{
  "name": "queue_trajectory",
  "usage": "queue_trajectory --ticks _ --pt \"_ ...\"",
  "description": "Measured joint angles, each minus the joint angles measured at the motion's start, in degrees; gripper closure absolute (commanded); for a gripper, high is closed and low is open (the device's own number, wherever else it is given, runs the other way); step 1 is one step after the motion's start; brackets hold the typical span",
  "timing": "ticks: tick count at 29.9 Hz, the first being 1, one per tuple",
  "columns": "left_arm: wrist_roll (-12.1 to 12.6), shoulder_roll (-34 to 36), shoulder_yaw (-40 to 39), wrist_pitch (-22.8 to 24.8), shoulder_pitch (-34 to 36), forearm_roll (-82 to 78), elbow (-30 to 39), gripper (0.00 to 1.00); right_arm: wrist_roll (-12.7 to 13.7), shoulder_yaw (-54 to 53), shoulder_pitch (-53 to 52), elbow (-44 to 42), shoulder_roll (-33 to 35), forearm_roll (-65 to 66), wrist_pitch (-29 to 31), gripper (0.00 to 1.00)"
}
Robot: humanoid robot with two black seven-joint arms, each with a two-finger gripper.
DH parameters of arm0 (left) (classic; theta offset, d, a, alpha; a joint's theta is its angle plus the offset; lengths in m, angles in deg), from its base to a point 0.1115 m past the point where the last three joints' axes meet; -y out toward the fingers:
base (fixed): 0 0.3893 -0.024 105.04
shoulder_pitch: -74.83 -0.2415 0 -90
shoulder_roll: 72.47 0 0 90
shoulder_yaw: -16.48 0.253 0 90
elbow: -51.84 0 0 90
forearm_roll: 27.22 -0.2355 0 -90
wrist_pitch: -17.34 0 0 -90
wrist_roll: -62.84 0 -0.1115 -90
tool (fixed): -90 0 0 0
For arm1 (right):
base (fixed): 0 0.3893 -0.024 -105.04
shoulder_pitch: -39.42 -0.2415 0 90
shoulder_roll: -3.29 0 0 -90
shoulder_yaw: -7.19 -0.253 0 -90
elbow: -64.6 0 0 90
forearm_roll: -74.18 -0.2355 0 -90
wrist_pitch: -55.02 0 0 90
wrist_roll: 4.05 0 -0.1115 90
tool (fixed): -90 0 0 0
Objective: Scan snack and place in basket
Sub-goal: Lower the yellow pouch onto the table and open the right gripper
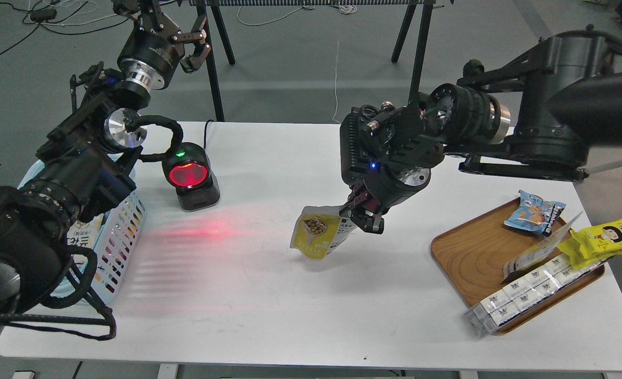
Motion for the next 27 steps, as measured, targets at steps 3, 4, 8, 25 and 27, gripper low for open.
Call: queue_trajectory --ticks 3,4,8,25,27 --pt "-0.01 0.02 0.00 0.00 -0.01 0.01 0.00 0.01 0.00 0.02 1.30 -1.41 -1.18 -0.01 0.00 0.99" --pt "-0.01 0.02 0.00 0.00 -0.01 0.02 0.00 0.00 0.00 0.03 1.62 -1.65 -1.39 -0.01 0.00 0.99" --pt "-0.01 0.02 0.00 0.00 -0.01 0.03 0.00 0.00 0.00 0.10 2.86 -2.52 -1.67 -0.01 0.00 0.97" --pt "-0.10 0.15 -0.09 0.00 -0.91 0.03 -0.07 0.01 0.00 0.29 5.24 -4.13 -2.05 0.08 0.09 0.94" --pt "-0.10 0.57 -0.09 0.00 -0.91 0.08 -0.08 0.00 0.00 0.29 5.18 -4.13 -2.01 0.07 0.08 0.86"
